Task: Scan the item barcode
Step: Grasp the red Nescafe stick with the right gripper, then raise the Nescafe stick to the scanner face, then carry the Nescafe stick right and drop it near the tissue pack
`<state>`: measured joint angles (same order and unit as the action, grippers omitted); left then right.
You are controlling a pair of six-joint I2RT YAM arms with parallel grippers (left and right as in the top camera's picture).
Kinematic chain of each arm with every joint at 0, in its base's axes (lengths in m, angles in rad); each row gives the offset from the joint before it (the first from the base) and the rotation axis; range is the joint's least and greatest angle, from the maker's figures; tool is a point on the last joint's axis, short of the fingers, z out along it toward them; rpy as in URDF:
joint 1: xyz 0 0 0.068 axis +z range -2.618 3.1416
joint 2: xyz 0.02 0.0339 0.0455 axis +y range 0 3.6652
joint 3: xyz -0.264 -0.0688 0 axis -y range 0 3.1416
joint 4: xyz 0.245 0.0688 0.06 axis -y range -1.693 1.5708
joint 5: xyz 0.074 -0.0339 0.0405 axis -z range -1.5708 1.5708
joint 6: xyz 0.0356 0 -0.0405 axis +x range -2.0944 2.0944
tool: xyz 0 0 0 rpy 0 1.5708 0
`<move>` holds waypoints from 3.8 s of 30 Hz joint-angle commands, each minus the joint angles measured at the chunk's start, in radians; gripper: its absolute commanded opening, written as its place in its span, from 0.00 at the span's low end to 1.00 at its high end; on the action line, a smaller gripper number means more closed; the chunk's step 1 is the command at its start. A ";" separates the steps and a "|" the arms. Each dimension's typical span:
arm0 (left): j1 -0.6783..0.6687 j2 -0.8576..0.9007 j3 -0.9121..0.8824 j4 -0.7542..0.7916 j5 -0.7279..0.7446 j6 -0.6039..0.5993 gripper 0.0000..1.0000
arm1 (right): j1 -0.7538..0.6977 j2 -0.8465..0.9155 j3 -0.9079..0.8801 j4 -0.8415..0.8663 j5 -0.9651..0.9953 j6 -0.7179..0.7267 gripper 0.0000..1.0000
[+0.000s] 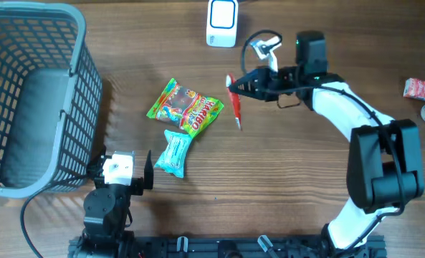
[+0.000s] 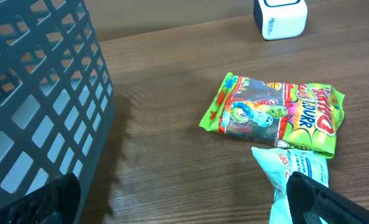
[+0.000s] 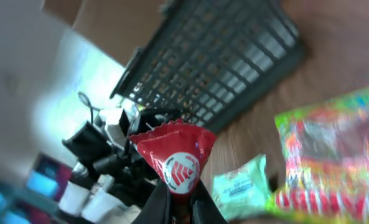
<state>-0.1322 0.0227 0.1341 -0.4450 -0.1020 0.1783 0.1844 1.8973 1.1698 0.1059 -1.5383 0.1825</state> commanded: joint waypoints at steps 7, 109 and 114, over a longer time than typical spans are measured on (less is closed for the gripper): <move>-0.007 -0.001 -0.005 0.004 0.016 -0.010 1.00 | 0.253 0.005 0.012 0.745 0.068 0.171 0.04; -0.007 -0.001 -0.005 0.004 0.016 -0.009 1.00 | -0.286 0.398 1.111 -1.257 1.871 0.078 0.04; -0.007 -0.001 -0.005 0.004 0.016 -0.009 1.00 | -0.481 0.407 0.907 -1.163 1.881 -0.001 0.04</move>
<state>-0.1322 0.0235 0.1333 -0.4446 -0.1020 0.1783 -0.2272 2.2833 2.1887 -1.1057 0.3008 0.2394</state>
